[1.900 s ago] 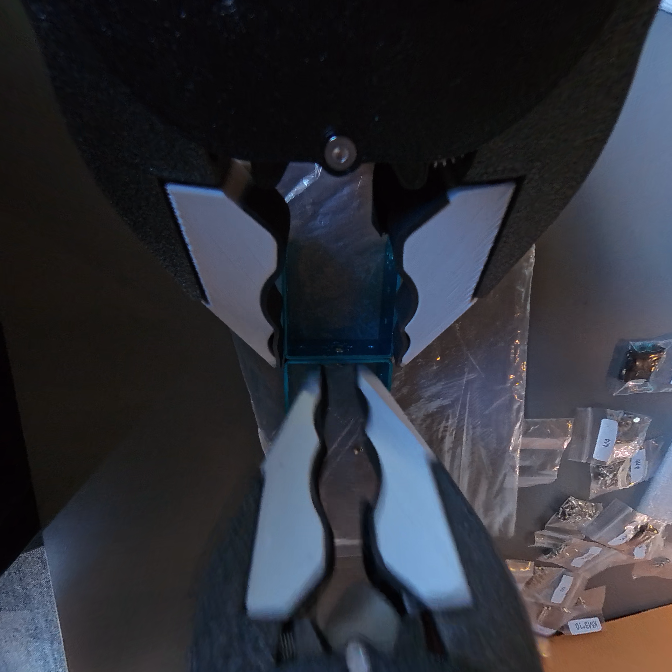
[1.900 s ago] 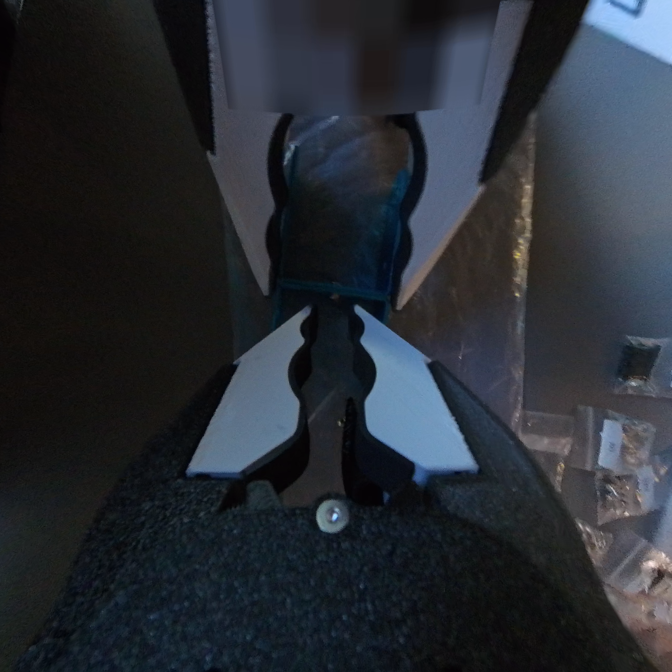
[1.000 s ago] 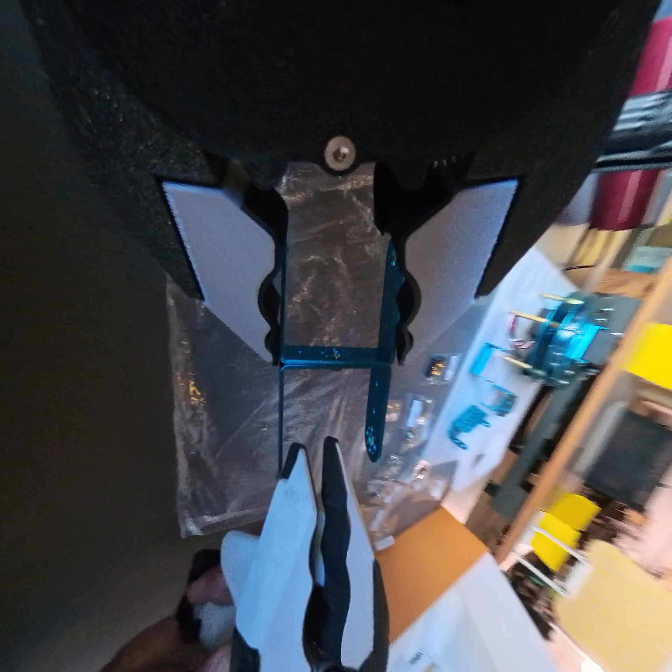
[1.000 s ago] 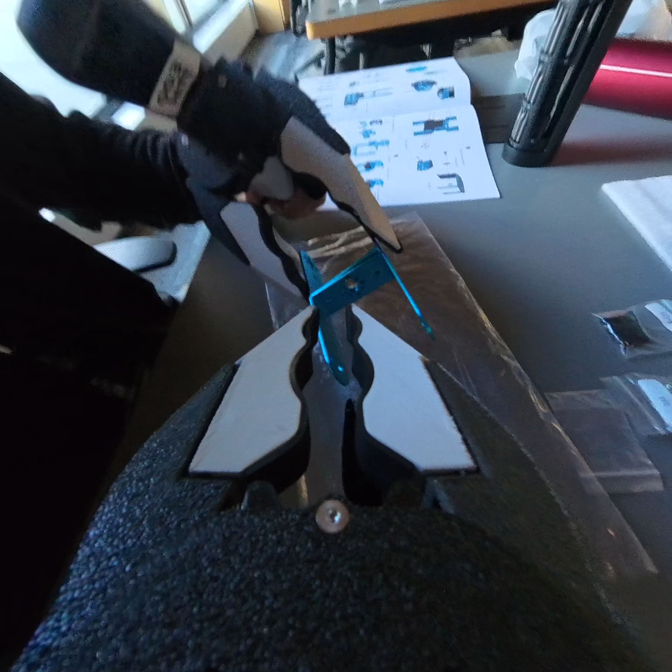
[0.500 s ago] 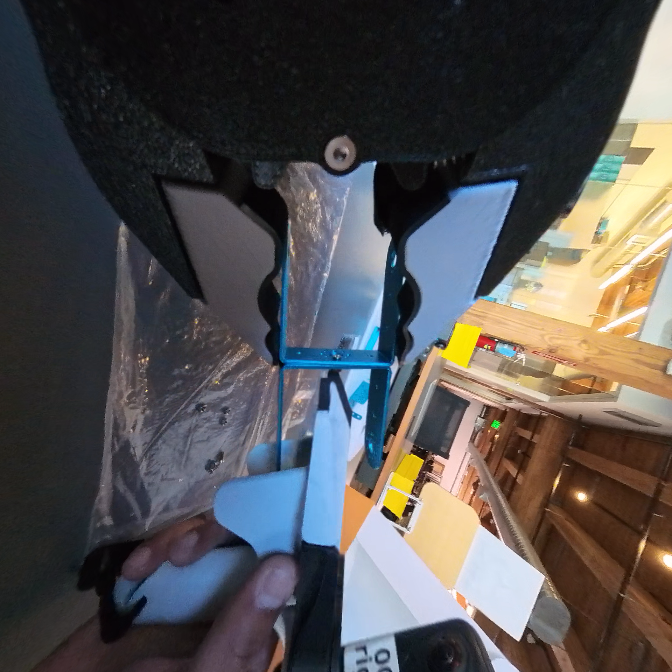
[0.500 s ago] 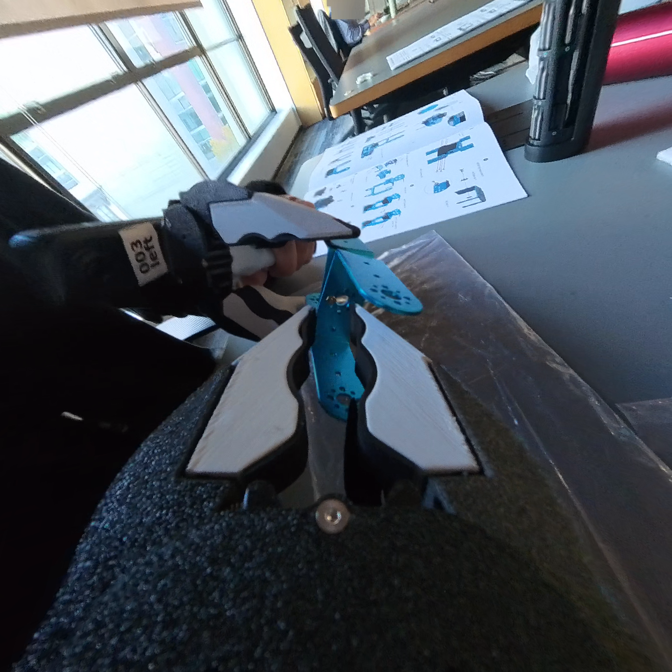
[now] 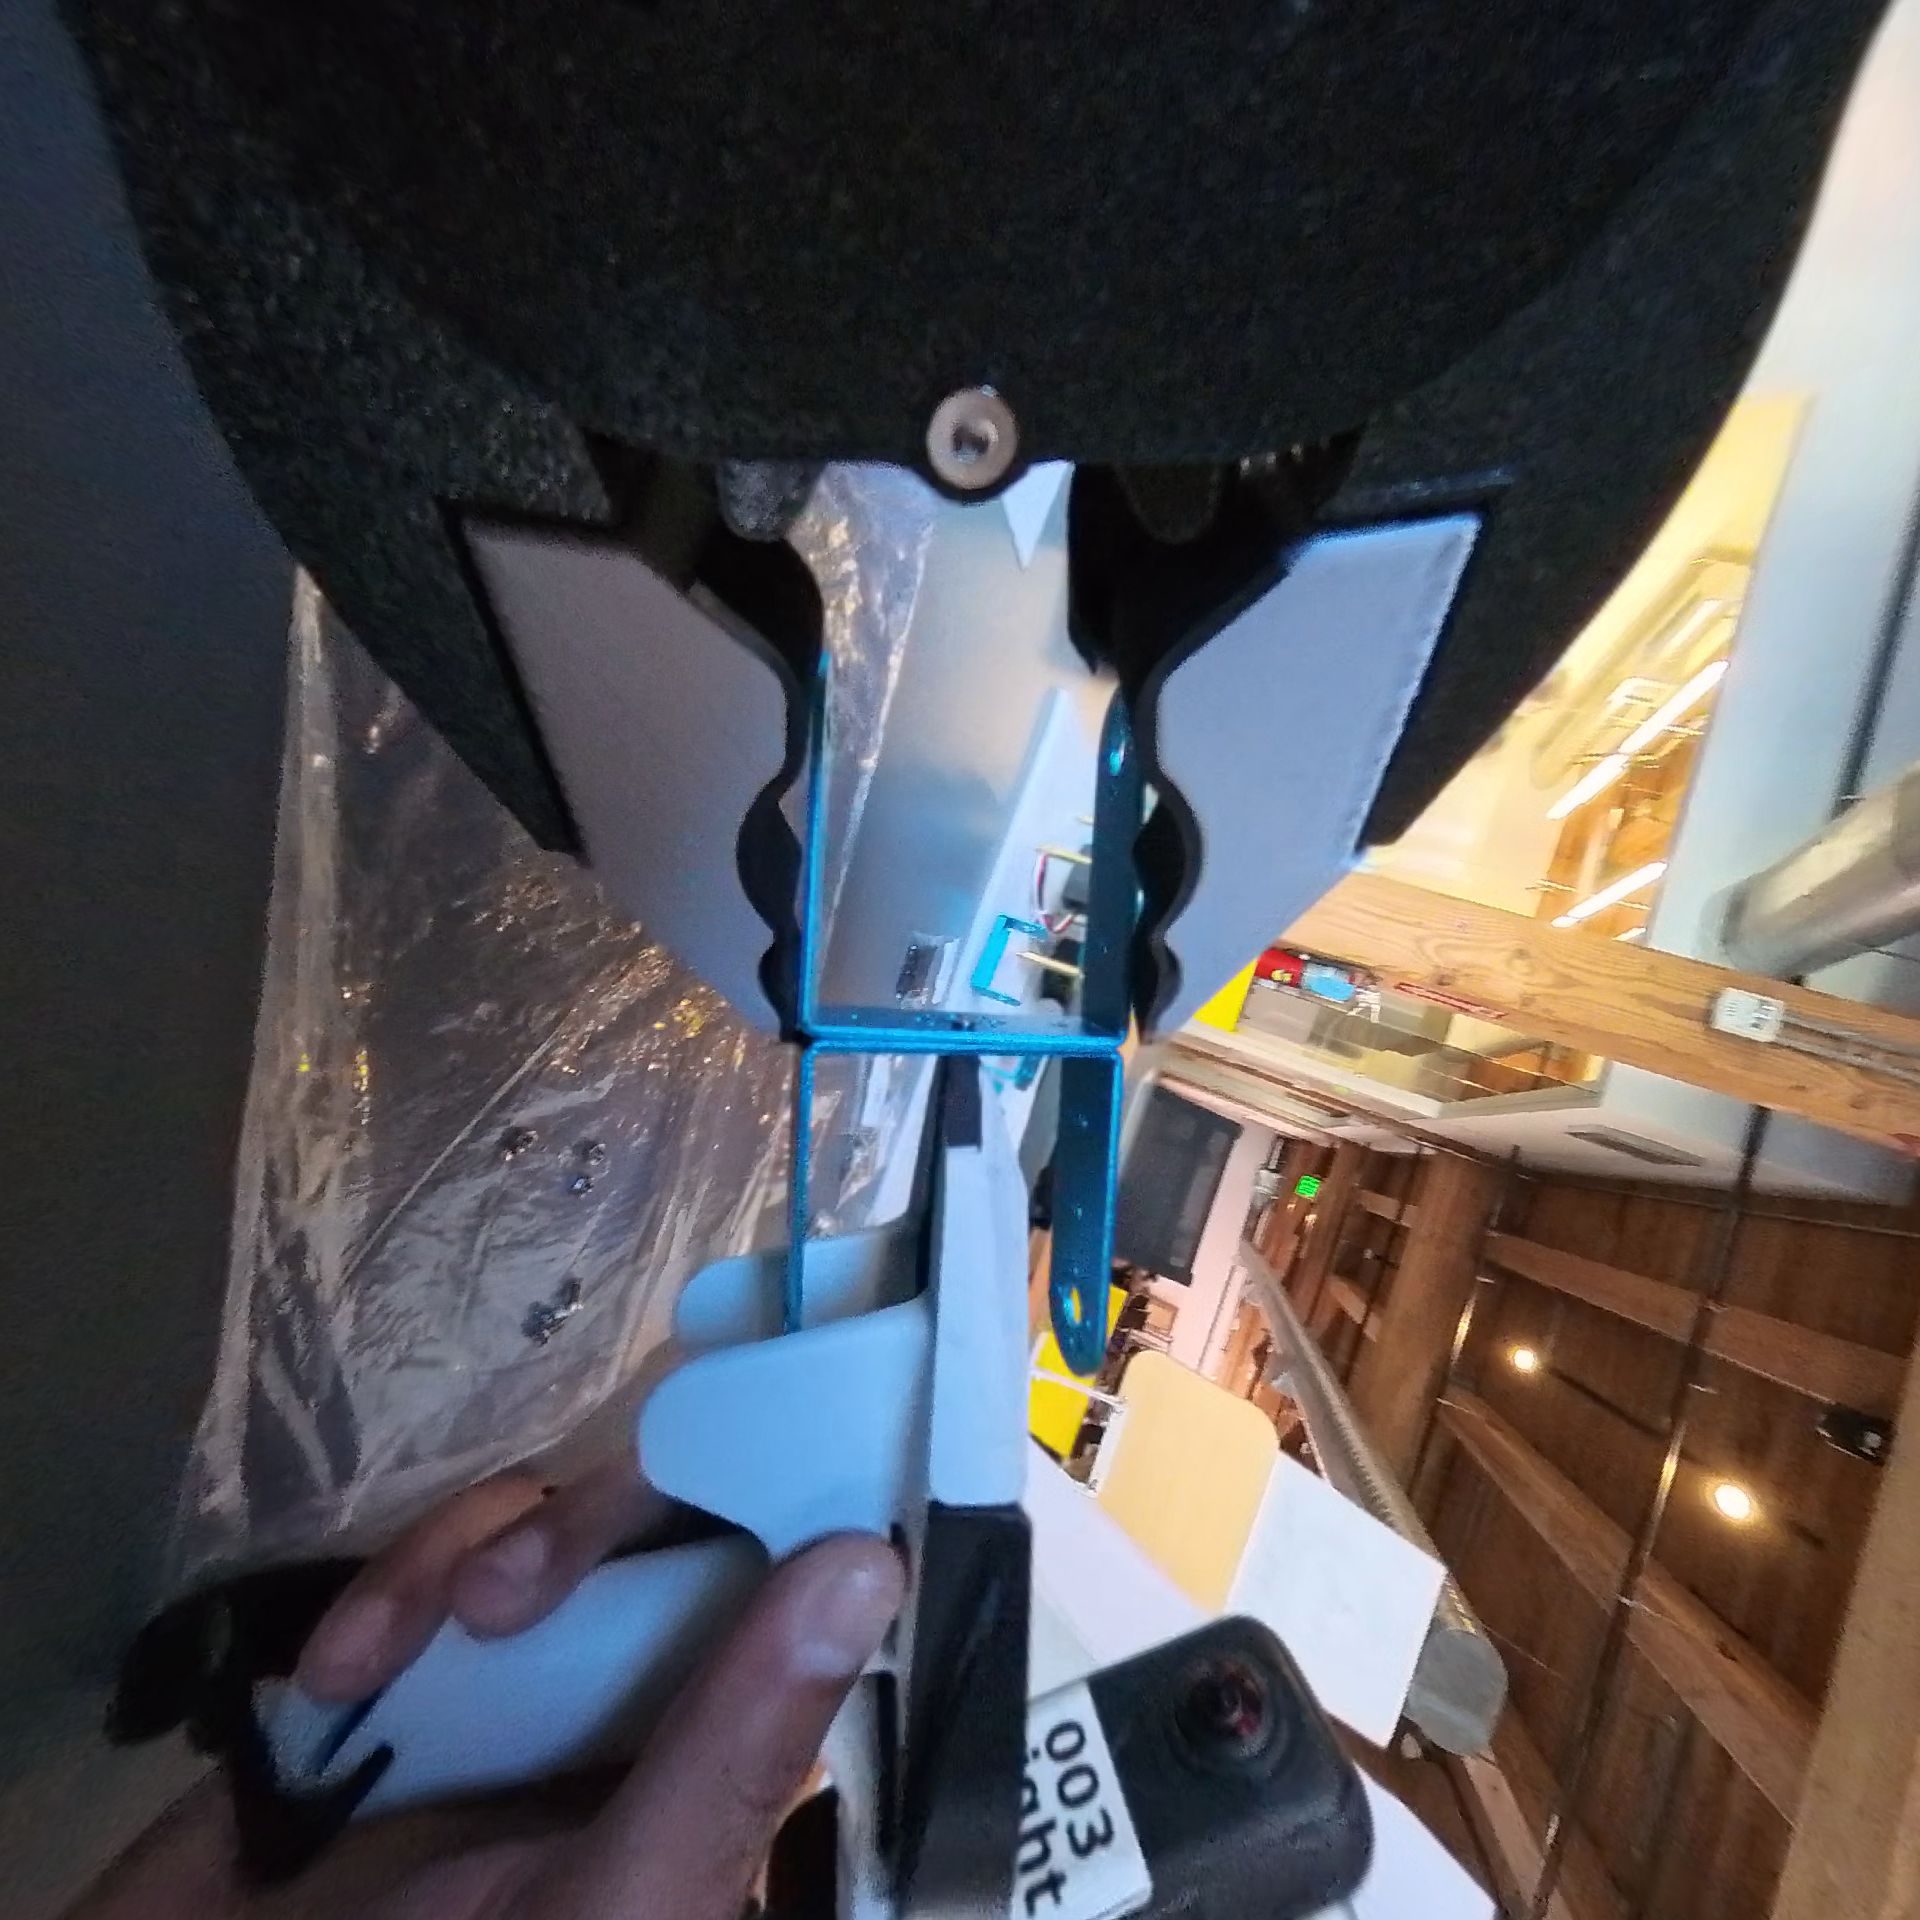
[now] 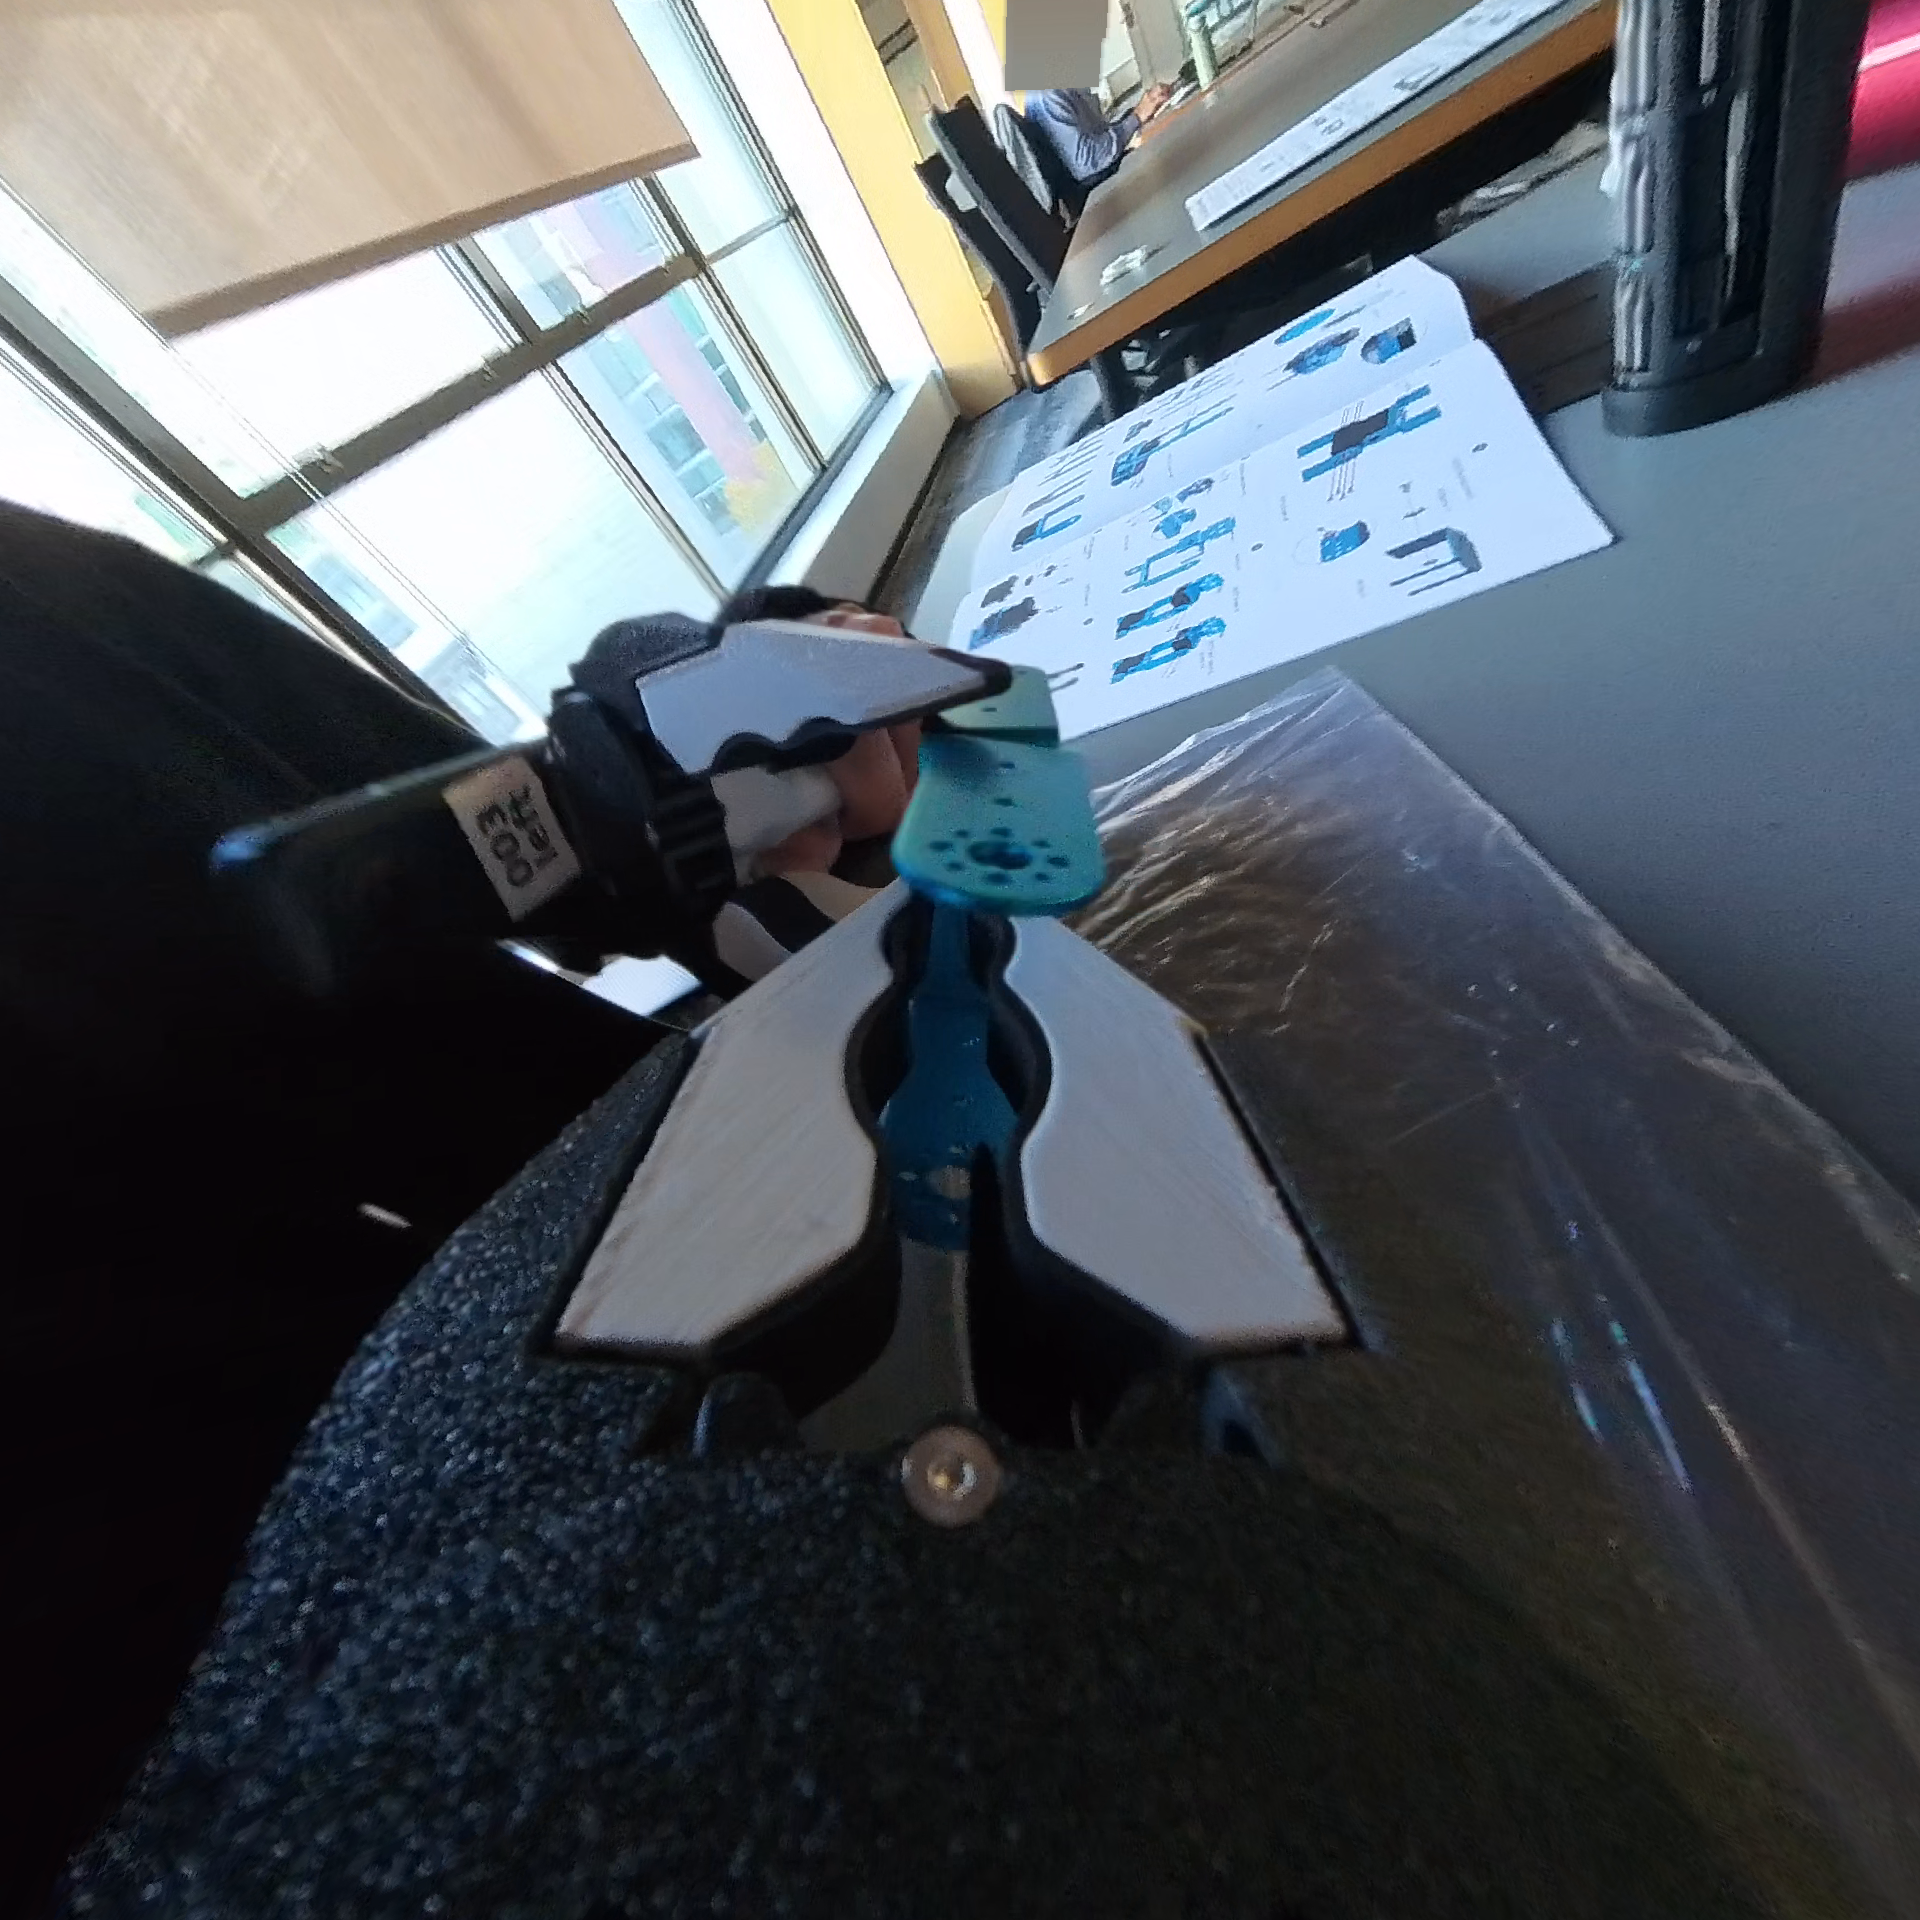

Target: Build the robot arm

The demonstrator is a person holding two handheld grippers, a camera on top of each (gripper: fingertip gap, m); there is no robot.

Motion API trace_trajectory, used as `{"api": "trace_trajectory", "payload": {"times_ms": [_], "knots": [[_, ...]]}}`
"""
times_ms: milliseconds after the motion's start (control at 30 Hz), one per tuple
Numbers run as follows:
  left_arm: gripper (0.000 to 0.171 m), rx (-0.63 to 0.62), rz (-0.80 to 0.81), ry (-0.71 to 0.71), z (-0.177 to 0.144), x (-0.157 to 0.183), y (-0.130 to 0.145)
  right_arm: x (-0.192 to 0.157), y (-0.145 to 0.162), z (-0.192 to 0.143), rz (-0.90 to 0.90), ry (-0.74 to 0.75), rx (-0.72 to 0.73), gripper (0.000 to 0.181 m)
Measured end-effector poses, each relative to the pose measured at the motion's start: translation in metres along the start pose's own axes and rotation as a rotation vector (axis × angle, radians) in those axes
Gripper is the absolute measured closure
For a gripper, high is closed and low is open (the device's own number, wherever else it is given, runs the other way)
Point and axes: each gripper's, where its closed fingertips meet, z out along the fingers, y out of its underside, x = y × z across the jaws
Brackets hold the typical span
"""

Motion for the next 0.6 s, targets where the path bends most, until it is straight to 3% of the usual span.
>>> {"api": "trace_trajectory", "payload": {"times_ms": [100, 300, 467, 600], "knots": [[0.108, -0.023, 0.055, -0.033, 0.000, -0.001, 0.002, 0.001, 0.000, 0.001, 0.137, -0.033, 0.004, 0.177], [0.110, -0.066, 0.064, -0.058, 0.005, 0.002, 0.008, 0.007, 0.001, 0.001, 0.181, 0.028, -0.005, 0.177], [0.108, -0.034, -0.041, 0.023, 0.002, 0.008, 0.005, 0.004, 0.006, -0.001, 0.052, 0.068, -0.068, 0.176], [0.100, -0.009, -0.233, 0.192, -0.004, 0.017, 0.004, 0.002, 0.012, 0.001, -0.027, 0.078, -0.113, 0.177]]}}
